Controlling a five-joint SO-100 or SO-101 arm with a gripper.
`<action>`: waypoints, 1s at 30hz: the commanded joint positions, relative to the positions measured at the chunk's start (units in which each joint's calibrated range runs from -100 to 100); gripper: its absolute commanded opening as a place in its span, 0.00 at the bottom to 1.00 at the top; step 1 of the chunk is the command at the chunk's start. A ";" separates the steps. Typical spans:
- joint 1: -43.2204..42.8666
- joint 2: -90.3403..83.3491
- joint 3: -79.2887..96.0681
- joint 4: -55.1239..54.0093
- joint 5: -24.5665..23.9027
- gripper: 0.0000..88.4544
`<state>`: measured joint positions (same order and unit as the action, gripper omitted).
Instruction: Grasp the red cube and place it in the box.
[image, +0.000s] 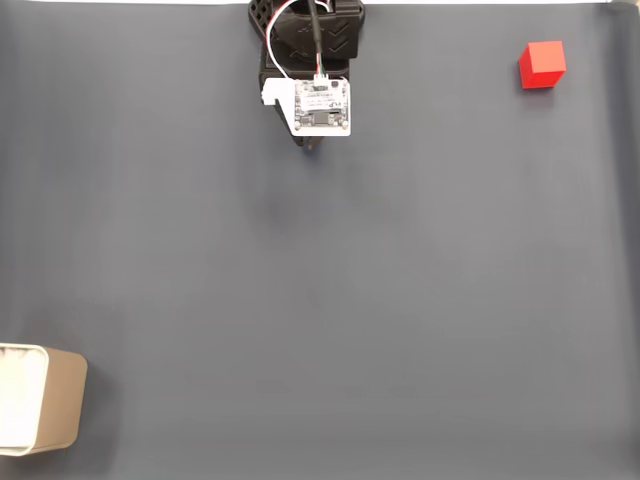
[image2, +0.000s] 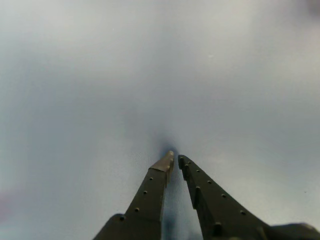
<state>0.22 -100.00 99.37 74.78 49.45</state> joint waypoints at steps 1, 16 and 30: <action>0.56 0.09 0.45 1.04 -0.44 0.00; 0.20 0.09 0.45 1.12 -0.05 0.00; 0.13 0.09 0.45 1.12 -0.44 0.00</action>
<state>0.22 -100.00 99.37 74.78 49.45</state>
